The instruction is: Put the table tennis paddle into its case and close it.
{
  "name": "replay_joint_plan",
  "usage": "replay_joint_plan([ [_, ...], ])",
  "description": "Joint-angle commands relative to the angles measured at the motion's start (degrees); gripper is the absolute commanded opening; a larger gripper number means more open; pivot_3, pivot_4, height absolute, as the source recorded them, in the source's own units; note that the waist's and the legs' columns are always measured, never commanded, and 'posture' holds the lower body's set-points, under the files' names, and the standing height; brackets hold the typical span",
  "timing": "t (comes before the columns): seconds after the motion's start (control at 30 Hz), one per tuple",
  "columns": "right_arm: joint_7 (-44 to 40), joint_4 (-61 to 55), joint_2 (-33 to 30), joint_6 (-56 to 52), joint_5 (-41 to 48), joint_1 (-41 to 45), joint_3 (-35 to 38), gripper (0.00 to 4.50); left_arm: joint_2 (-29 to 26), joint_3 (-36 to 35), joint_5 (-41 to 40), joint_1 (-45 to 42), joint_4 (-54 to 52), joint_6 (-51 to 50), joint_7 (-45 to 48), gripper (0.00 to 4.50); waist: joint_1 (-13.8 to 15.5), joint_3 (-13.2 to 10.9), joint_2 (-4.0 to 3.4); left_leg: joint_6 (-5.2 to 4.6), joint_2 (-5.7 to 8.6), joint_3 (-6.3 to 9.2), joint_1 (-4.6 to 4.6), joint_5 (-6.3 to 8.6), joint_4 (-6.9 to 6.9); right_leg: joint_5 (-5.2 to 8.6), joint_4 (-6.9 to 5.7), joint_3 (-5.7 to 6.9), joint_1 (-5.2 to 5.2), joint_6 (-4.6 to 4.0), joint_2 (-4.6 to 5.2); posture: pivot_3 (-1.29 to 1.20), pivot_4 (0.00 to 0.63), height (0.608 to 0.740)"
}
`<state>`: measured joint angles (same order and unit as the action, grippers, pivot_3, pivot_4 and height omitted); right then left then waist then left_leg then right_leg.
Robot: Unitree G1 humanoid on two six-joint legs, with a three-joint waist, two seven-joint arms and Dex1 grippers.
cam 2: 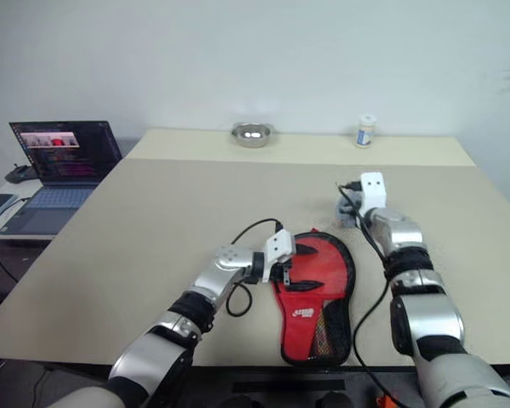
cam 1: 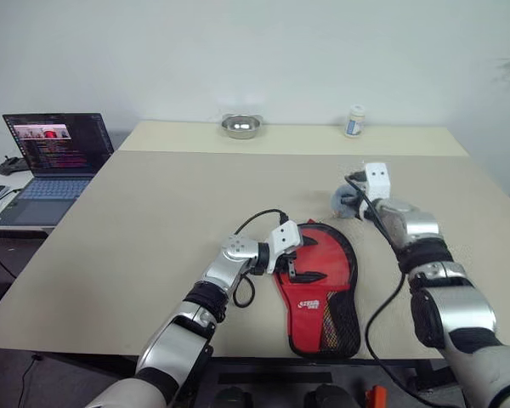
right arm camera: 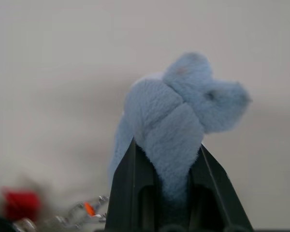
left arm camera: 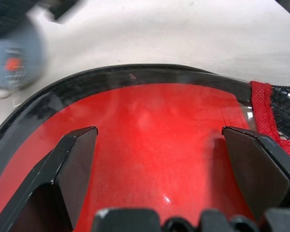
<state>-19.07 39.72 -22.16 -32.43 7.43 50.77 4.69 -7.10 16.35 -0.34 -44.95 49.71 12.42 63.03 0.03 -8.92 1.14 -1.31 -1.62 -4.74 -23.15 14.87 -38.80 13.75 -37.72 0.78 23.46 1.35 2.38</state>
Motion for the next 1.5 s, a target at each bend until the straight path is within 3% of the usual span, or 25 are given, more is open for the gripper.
replay_joint_plan([
  [0.03, -0.98, -16.09, -7.17, -8.86, -1.75, -6.81, -0.02, 0.19, 0.1, 3.99, 4.87, 3.15, 6.98, -0.49, 0.96, 4.5, 0.38, 0.06, -0.08, -0.02, 0.0, 0.0, 0.01, 0.01, 0.01, 0.01, 0.01, 0.0, -0.01, 0.0, 0.0, 0.0, 0.15, 0.74],
  [0.23, -7.09, -47.55, -18.36, -27.75, 2.43, -25.7, 1.73, 0.19, 1.43, 3.87, 5.33, 1.91, 9.5, 0.01, 0.51, 4.5, 1.51, 0.38, -0.39, -0.19, 0.0, 0.14, -0.04, 0.13, 0.06, 0.04, 0.47, 0.17, -0.18, 0.05, 0.0, 0.0, 0.15, 0.74],
  [0.43, -14.62, -73.67, -26.44, -44.74, 13.16, -39.63, 6.64, 0.19, 2.9, 3.98, 5.85, 1.0, 11.28, 0.23, -0.01, 4.5, 1.87, 0.8, -0.34, -0.27, 0.06, 0.32, -0.24, 0.19, 0.04, 0.12, 0.78, 0.36, -0.24, 0.2, 0.03, 0.0, 0.15, 0.74],
  [0.67, -21.47, -89.71, -31.36, -53.07, 23.05, -51.43, 11.95, 0.19, 4.43, 3.6, 5.83, -0.4, 12.86, -0.23, -0.53, 4.5, 2.16, 1.1, -0.22, -0.27, 0.17, 0.71, -0.33, 0.19, 0.01, 0.38, 0.84, 0.79, -0.31, 0.37, 0.24, 0.0, 0.15, 0.74],
  [0.93, -29.27, -98.62, -41.09, -40.76, 24.7, -69.66, 14.57, 0.17, 5.22, 3.96, 6.57, -1.36, 14.26, 0.34, -1.65, 4.5, 3.86, 1.39, -0.02, -0.67, 1.07, 1.49, -0.76, 0.46, 0.0, 0.74, 0.9, 1.53, -0.49, 0.72, 1.0, 0.0, 0.15, 0.74],
  [1.13, -24.13, -93.54, -40.21, -36.17, 21.05, -67.63, 10.99, 0.17, 5.27, 4.12, 6.68, -1.26, 14.49, 0.53, -2.04, 4.5, 3.51, 1.32, 0.19, -0.79, 1.12, 1.55, -0.59, 0.58, -0.1, 0.81, 1.05, 1.64, -0.81, 0.86, 1.15, 0.0, 0.15, 0.74],
  [1.27, -24.42, -90.48, -38.87, -37.88, 23.62, -64.16, 13.49, 0.17, 5.33, 3.83, 6.75, -1.22, 14.48, 0.48, -2.45, 4.5, 3.05, 1.31, 0.2, -0.79, 1.07, 1.62, -0.25, 0.58, -0.09, 0.96, 1.03, 1.73, -1.15, 1.04, 1.38, 0.0, 0.15, 0.74],
  [1.5, -27.29, -86.72, -40.97, -36.42, 24.82, -62.51, 17.68, 2.51, 6.0, 3.34, 6.23, -1.46, 13.78, 0.81, -3.02, 4.5, 2.95, 1.29, 0.23, -0.78, 1.08, 1.6, 0.08, 0.59, -0.07, 1.11, 1.03, 1.73, -1.28, 0.8, 1.53, 0.0, 0.15, 0.74],
])
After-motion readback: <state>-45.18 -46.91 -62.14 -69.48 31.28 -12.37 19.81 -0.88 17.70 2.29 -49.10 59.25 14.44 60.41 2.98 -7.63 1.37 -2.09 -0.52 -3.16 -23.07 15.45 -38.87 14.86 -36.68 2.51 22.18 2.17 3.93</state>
